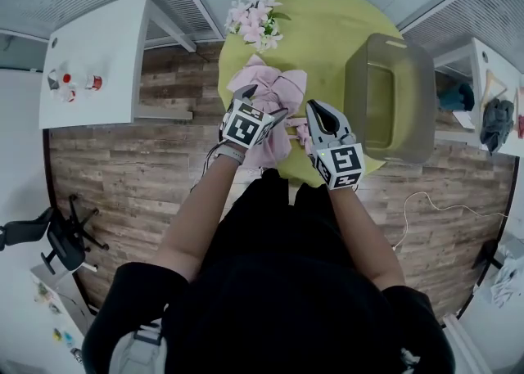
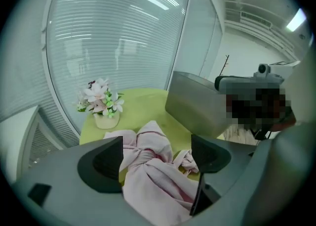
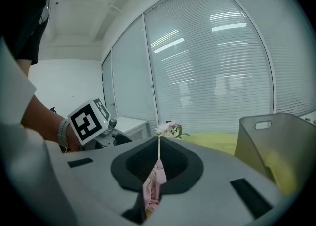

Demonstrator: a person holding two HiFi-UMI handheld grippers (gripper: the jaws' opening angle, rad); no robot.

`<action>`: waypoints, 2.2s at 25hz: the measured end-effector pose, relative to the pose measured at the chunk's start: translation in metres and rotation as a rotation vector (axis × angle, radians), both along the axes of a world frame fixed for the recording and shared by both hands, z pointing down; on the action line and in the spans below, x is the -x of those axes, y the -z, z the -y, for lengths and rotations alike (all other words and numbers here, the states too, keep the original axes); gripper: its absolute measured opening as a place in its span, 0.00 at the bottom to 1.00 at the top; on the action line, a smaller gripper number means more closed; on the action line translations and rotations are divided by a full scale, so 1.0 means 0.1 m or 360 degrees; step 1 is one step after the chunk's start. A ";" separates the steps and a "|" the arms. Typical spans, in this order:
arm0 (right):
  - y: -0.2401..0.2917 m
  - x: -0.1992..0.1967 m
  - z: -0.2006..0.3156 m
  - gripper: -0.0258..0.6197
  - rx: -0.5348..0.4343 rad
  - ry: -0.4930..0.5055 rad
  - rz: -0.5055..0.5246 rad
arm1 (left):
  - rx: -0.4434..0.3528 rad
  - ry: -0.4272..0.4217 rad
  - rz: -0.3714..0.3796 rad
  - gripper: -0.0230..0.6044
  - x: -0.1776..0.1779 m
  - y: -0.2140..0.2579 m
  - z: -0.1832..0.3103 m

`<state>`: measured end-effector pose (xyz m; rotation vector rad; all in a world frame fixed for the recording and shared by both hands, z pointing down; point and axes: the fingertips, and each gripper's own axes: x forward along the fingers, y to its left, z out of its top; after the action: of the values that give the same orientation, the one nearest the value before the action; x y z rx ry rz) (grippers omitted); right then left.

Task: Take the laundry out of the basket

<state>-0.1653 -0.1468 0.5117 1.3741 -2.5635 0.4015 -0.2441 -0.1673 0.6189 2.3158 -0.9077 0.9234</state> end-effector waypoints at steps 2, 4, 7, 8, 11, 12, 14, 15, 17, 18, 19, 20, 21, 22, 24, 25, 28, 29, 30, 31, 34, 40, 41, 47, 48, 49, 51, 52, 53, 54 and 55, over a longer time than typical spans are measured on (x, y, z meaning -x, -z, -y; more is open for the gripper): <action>0.10 -0.01 -0.04 0.08 -0.0034 0.0005 0.0000 | -0.0066 -0.0019 -0.0064 0.73 -0.02 0.21 -0.05; 0.21 -0.03 -0.07 0.08 -0.0065 0.0008 0.0003 | -0.0129 -0.0054 -0.0123 0.72 -0.07 0.41 -0.12; 0.38 -0.08 -0.14 0.08 -0.0107 0.0001 0.0012 | -0.0251 -0.0112 -0.0213 0.72 -0.15 0.73 -0.24; 0.44 -0.09 -0.16 0.08 -0.0121 -0.0004 0.0019 | -0.0295 -0.0137 -0.0267 0.72 -0.19 0.85 -0.28; 0.63 -0.11 -0.21 0.08 -0.0168 -0.0011 0.0056 | -0.0389 -0.0201 -0.0496 0.72 -0.33 1.23 -0.41; 0.70 -0.12 -0.23 0.08 -0.0187 -0.0011 0.0068 | -0.0421 -0.0219 -0.0554 0.72 -0.37 1.35 -0.45; 0.84 -0.15 -0.28 0.08 -0.0227 -0.0013 0.0086 | -0.0513 -0.0268 -0.0608 0.71 -0.45 1.59 -0.52; 0.91 -0.16 -0.30 0.08 -0.0248 -0.0016 0.0094 | -0.0565 -0.0294 -0.0621 0.71 -0.47 1.70 -0.54; 1.04 -0.20 -0.36 0.08 -0.0286 -0.0024 0.0106 | -0.0660 -0.0335 -0.0651 0.69 -0.50 1.89 -0.59; 1.09 -0.21 -0.38 0.08 -0.0301 -0.0026 0.0108 | -0.0698 -0.0350 -0.0670 0.67 -0.51 1.98 -0.61; 1.15 -0.23 -0.41 0.08 -0.0317 -0.0026 0.0112 | -0.0727 -0.0364 -0.0682 0.63 -0.52 2.05 -0.64; 1.20 -0.24 -0.44 0.08 -0.0334 -0.0025 0.0119 | -0.0743 -0.0376 -0.0683 0.60 -0.53 2.11 -0.67; 1.24 -0.24 -0.47 0.08 -0.0349 -0.0022 0.0127 | -0.0755 -0.0383 -0.0677 0.56 -0.52 2.14 -0.71; 1.28 -0.25 -0.50 0.08 -0.0360 -0.0017 0.0132 | -0.0770 -0.0385 -0.0676 0.50 -0.52 2.18 -0.73; 1.34 -0.25 -0.54 0.08 -0.0378 -0.0006 0.0135 | -0.0810 -0.0383 -0.0685 0.39 -0.52 2.25 -0.77; 1.36 -0.24 -0.56 0.08 -0.0384 0.0000 0.0135 | -0.0829 -0.0383 -0.0689 0.37 -0.52 2.28 -0.79; 1.39 -0.21 -0.61 0.08 -0.0393 0.0018 0.0133 | -0.0888 -0.0359 -0.0726 0.25 -0.49 2.38 -0.86; 1.39 -0.20 -0.63 0.08 -0.0391 0.0024 0.0131 | -0.0903 -0.0346 -0.0751 0.16 -0.49 2.41 -0.88; 1.39 -0.20 -0.65 0.08 -0.0387 0.0030 0.0129 | -0.0913 -0.0335 -0.0778 0.11 -0.49 2.43 -0.89; 1.38 -0.19 -0.67 0.08 -0.0384 0.0036 0.0126 | -0.0919 -0.0328 -0.0799 0.07 -0.49 2.44 -0.91; 1.40 -0.18 -0.71 0.08 -0.0393 0.0053 0.0130 | -0.0941 -0.0345 -0.0791 0.05 -0.50 2.48 -0.93; 1.44 -0.17 -0.75 0.08 -0.0408 0.0057 0.0134 | -0.0950 -0.0312 -0.0808 0.05 -0.51 2.49 -0.92; 1.45 -0.17 -0.76 0.08 -0.0411 0.0062 0.0132 | -0.0947 -0.0303 -0.0813 0.05 -0.50 2.49 -0.92; 1.47 -0.15 -0.81 0.08 -0.0410 0.0085 0.0114 | -0.0940 -0.0336 -0.0748 0.05 -0.50 2.47 -0.94; 1.47 -0.16 -0.81 0.08 -0.0412 0.0084 0.0116 | -0.0937 -0.0336 -0.0751 0.05 -0.50 2.46 -0.94; 1.48 -0.16 -0.81 0.08 -0.0413 0.0082 0.0119 | -0.0934 -0.0331 -0.0760 0.05 -0.51 2.45 -0.94; 1.48 -0.16 -0.81 0.08 -0.0410 0.0078 0.0122 | -0.0924 -0.0336 -0.0765 0.05 -0.50 2.44 -0.94; 1.48 -0.16 -0.81 0.08 -0.0408 0.0077 0.0124 | -0.0914 -0.0345 -0.0762 0.05 -0.50 2.44 -0.95; 1.48 -0.16 -0.81 0.08 -0.0404 0.0079 0.0129 | -0.0903 -0.0349 -0.0765 0.05 -0.51 2.43 -0.95; 1.47 -0.16 -0.81 0.08 -0.0400 0.0083 0.0135 | -0.0892 -0.0347 -0.0776 0.05 -0.52 2.42 -0.95; 1.47 -0.16 -0.81 0.08 -0.0396 0.0089 0.0143 | -0.0884 -0.0348 -0.0783 0.05 -0.53 2.42 -0.95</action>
<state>-0.1493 -0.0654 0.3649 1.3858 -2.7962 0.1409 -0.1912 -0.0719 0.3772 2.9639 -0.7689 0.1396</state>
